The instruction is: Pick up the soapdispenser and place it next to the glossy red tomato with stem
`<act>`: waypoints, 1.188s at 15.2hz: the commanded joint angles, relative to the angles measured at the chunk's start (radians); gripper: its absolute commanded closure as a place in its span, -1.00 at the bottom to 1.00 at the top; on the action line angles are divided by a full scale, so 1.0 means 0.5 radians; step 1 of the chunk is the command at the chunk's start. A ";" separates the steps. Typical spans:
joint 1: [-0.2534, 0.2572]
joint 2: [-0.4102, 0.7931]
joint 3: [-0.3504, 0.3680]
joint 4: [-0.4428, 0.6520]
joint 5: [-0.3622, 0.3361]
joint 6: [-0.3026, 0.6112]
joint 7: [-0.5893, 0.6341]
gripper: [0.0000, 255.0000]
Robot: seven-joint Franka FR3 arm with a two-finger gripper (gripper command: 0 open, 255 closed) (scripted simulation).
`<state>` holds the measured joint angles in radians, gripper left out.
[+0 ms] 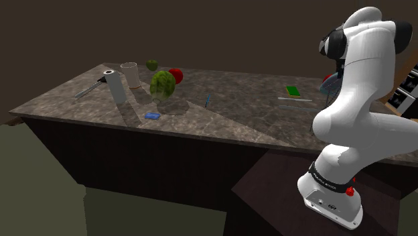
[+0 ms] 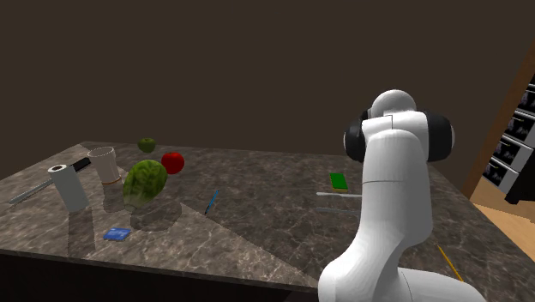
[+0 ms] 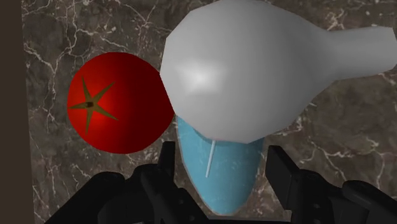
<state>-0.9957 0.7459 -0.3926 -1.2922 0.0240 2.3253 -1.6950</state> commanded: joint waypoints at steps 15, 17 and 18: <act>0.082 -0.197 -0.038 -0.090 -0.051 -0.110 0.025 -1.00; 0.082 -0.197 -0.038 -0.090 -0.051 -0.110 0.025 -1.00; 0.082 -0.197 -0.038 -0.090 -0.051 -0.110 0.025 -1.00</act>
<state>-0.9546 0.6474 -0.4114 -1.3374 -0.0014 2.2707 -1.6823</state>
